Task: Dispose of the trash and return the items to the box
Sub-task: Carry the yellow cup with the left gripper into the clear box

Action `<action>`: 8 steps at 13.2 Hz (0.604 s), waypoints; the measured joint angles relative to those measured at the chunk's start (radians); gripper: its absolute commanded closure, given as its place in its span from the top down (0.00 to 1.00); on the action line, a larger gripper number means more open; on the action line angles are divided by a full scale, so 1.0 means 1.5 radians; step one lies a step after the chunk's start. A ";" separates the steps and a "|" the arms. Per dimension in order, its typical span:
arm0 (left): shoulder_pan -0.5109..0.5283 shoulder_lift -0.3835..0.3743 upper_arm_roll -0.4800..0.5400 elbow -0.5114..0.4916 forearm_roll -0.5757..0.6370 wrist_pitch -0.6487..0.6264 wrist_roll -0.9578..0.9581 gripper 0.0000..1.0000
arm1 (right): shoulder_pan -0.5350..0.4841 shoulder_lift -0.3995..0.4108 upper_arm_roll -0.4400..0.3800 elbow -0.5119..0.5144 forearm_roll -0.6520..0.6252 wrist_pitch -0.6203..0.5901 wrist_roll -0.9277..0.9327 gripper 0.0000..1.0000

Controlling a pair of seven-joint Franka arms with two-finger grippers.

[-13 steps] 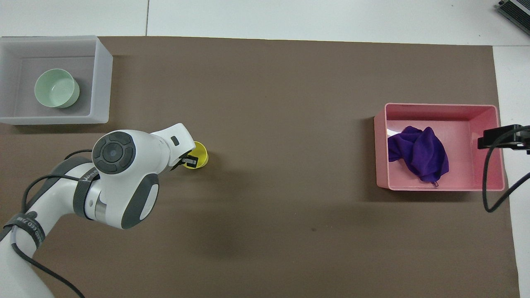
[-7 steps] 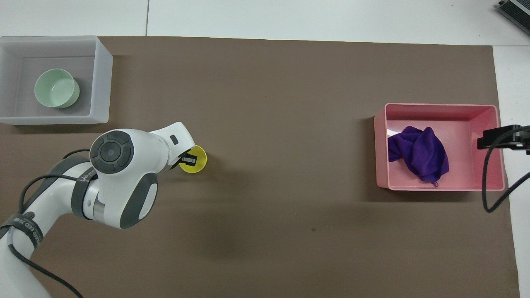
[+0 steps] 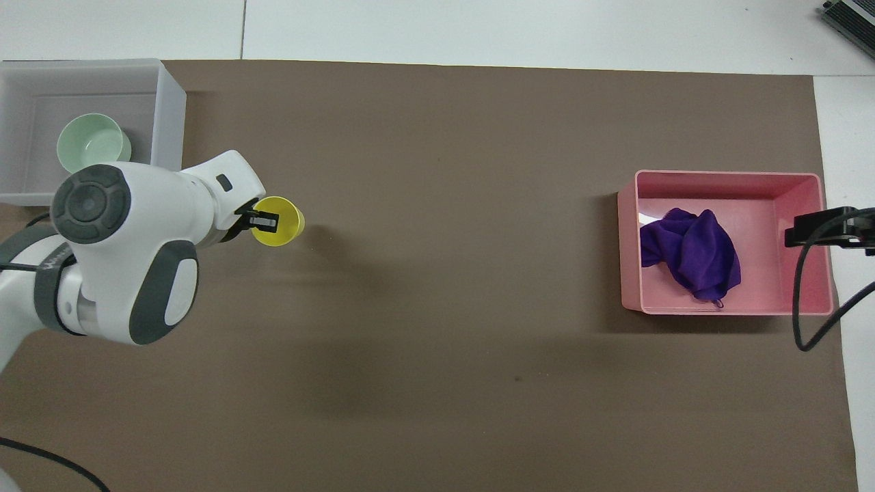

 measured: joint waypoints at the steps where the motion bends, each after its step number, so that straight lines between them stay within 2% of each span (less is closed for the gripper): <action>1: 0.021 0.005 0.001 0.024 0.000 -0.008 0.008 0.00 | 0.000 0.000 0.000 0.000 0.000 0.000 0.001 1.00; 6: 0.117 0.081 0.002 0.234 0.001 -0.114 0.058 0.00 | 0.000 0.000 0.000 -0.001 0.000 0.000 0.003 1.00; 8: 0.150 0.114 0.000 0.297 0.001 -0.145 0.064 0.00 | 0.000 0.000 0.000 -0.001 0.000 0.000 0.005 1.00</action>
